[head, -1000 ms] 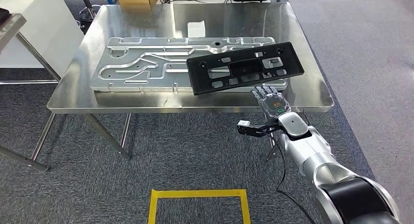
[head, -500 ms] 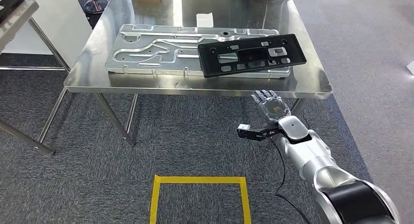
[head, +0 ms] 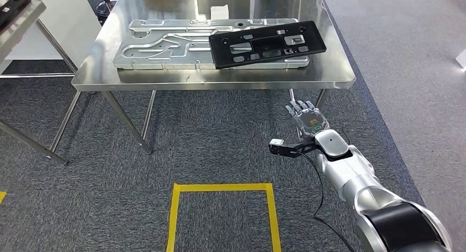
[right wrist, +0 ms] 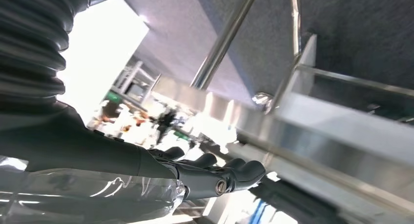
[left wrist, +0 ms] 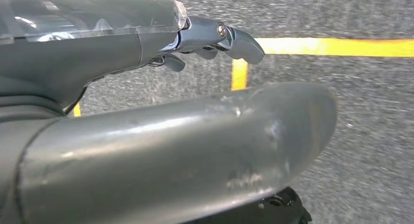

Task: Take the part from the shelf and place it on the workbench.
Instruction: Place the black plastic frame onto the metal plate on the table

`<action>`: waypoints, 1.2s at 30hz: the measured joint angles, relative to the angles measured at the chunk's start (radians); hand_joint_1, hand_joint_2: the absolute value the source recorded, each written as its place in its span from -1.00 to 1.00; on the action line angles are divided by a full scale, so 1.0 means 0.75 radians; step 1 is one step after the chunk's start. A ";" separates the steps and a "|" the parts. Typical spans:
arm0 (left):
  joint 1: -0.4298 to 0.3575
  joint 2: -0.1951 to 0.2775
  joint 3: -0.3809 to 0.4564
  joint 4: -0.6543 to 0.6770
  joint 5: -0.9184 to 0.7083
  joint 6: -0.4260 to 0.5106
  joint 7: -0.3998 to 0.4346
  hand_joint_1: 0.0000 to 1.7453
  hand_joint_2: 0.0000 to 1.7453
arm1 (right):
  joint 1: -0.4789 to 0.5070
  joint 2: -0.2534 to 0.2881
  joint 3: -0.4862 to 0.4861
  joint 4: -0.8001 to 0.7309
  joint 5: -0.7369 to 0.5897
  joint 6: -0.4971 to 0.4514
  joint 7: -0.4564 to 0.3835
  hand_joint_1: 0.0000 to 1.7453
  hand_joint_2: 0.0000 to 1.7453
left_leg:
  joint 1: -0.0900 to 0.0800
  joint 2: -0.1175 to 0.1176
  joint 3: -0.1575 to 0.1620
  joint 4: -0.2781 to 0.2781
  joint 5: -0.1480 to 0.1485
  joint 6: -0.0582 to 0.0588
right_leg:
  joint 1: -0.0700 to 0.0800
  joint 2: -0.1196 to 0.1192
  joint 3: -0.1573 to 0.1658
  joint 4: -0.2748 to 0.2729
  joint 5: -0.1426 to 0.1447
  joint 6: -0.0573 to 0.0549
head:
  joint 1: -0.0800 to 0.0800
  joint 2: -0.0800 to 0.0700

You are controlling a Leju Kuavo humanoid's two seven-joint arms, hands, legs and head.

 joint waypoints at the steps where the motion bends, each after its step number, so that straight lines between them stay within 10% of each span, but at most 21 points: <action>1: -0.001 0.000 0.001 0.000 -0.001 0.000 0.000 -1.00 -1.00 | 0.006 0.000 0.000 0.001 0.000 -0.002 0.000 -1.00 1.00 | -0.001 0.000 0.037 -0.013 0.039 0.006 | 0.004 0.000 -0.022 0.004 0.015 0.001 | 0.000 0.000; 3: -0.003 0.001 0.002 0.000 -0.002 0.001 0.000 -1.00 -1.00 | 0.022 0.000 0.000 0.002 -0.001 -0.012 0.004 -1.00 1.00 | -0.008 -0.001 0.174 -0.165 0.077 0.029 | 0.011 0.001 -0.057 0.010 0.044 0.005 | 0.000 0.000; 5: -0.008 0.001 0.003 0.000 -0.003 0.002 -0.001 -1.00 -1.00 | 0.042 0.001 -0.002 0.003 -0.006 -0.031 0.011 -1.00 1.00 | -0.018 0.000 0.310 -0.361 0.034 0.051 | 0.013 -0.003 -0.072 0.011 0.069 0.017 | 0.001 0.000; 7: -0.010 -0.001 0.005 0.001 -0.003 0.003 -0.003 -1.00 -1.00 | 0.074 0.000 -0.011 0.004 -0.022 -0.067 0.020 -1.00 1.00 | -0.026 0.000 0.349 -0.446 0.015 0.065 | 0.010 -0.009 -0.075 0.002 0.097 0.034 | 0.001 0.000; 9: -0.008 -0.008 0.011 0.002 -0.003 0.005 -0.005 -1.00 -1.00 | 0.127 0.000 -0.030 0.005 -0.046 -0.119 0.029 -1.00 1.00 | -0.020 0.004 0.332 -0.458 0.050 0.083 | 0.006 -0.006 -0.081 0.003 0.087 0.049 | 0.000 0.000; 13: -0.003 -0.022 0.019 0.004 0.003 0.014 -0.012 -1.00 -1.00 | 0.260 -0.001 -0.087 0.008 -0.140 -0.234 0.020 -1.00 1.00 | -0.012 0.007 0.252 -0.466 0.131 0.105 | -0.009 0.008 -0.145 0.251 -0.168 0.077 | 0.009 0.000; 16: 0.002 -0.038 0.032 0.004 0.012 0.031 -0.021 -1.00 -1.00 | 0.391 0.011 -0.197 0.000 -0.311 -0.349 -0.053 -1.00 1.00 | -0.009 0.006 0.172 -0.449 0.178 0.096 | -0.022 0.008 -0.116 0.390 -0.133 0.094 | 0.010 0.000; 18: 0.005 -0.051 0.047 0.004 0.020 0.043 -0.027 -1.00 -1.00 | 0.485 0.031 -0.309 -0.020 -0.458 -0.409 -0.141 -1.00 1.00 | -0.006 0.005 0.123 -0.423 0.198 0.083 | -0.031 0.007 0.015 0.271 -0.083 0.099 | 0.010 0.000; 20: 0.007 -0.063 0.059 0.004 0.027 0.053 -0.034 -1.00 -1.00 | 0.568 0.054 -0.419 -0.053 -0.594 -0.440 -0.237 -1.00 1.00 | -0.008 0.006 0.093 -0.396 0.212 0.068 | -0.030 0.006 0.167 0.073 -0.136 0.090 | 0.009 0.000; 23: 0.012 -0.078 0.083 0.004 0.035 0.069 -0.053 -1.00 -1.00 | 0.707 0.089 -0.598 -0.086 -0.768 -0.463 -0.384 -1.00 1.00 | -0.005 0.005 0.084 -0.389 0.236 0.041 | -0.021 -0.001 0.218 -0.024 -0.171 0.057 | 0.007 0.000; 25: 0.020 -0.086 0.100 0.004 0.036 0.082 -0.068 -1.00 -1.00 | 0.802 0.108 -0.724 -0.090 -0.859 -0.460 -0.478 -1.00 1.00 | 0.001 0.002 0.068 -0.354 0.176 0.027 | -0.023 -0.011 0.193 -0.027 -0.143 0.027 | 0.005 0.000; 28: 0.032 -0.097 0.119 0.004 0.036 0.096 -0.087 -1.00 -1.00 | 0.910 0.127 -0.917 -0.086 -0.934 -0.432 -0.595 -1.00 1.00 | 0.004 0.001 0.026 -0.145 -0.039 0.014 | -0.021 -0.015 0.129 -0.027 -0.092 0.007 | -0.005 0.000; 30: 0.032 -0.102 0.129 0.004 0.035 0.106 -0.098 -1.00 -1.00 | 0.961 0.135 -1.035 -0.080 -0.966 -0.384 -0.642 -1.00 1.00 | 0.004 0.001 0.027 -0.009 -0.053 0.011 | -0.016 -0.014 0.078 -0.021 -0.061 0.009 | -0.007 0.000; 33: 0.032 -0.105 0.145 0.003 0.035 0.128 -0.112 -1.00 -1.00 | 1.025 0.151 -1.224 -0.071 -1.080 -0.219 -0.708 -1.00 1.00 | 0.001 -0.001 0.152 -0.069 0.078 0.027 | -0.013 -0.014 0.011 -0.003 -0.023 0.019 | -0.007 0.000; 36: 0.030 -0.108 0.157 0.002 0.035 0.143 -0.121 -1.00 -1.00 | 1.077 0.181 -1.411 -0.065 -1.189 -0.057 -0.760 -1.00 1.00 | -0.009 -0.003 0.391 -0.390 -0.005 0.051 | -0.007 -0.014 -0.016 0.018 0.004 0.037 | -0.006 0.000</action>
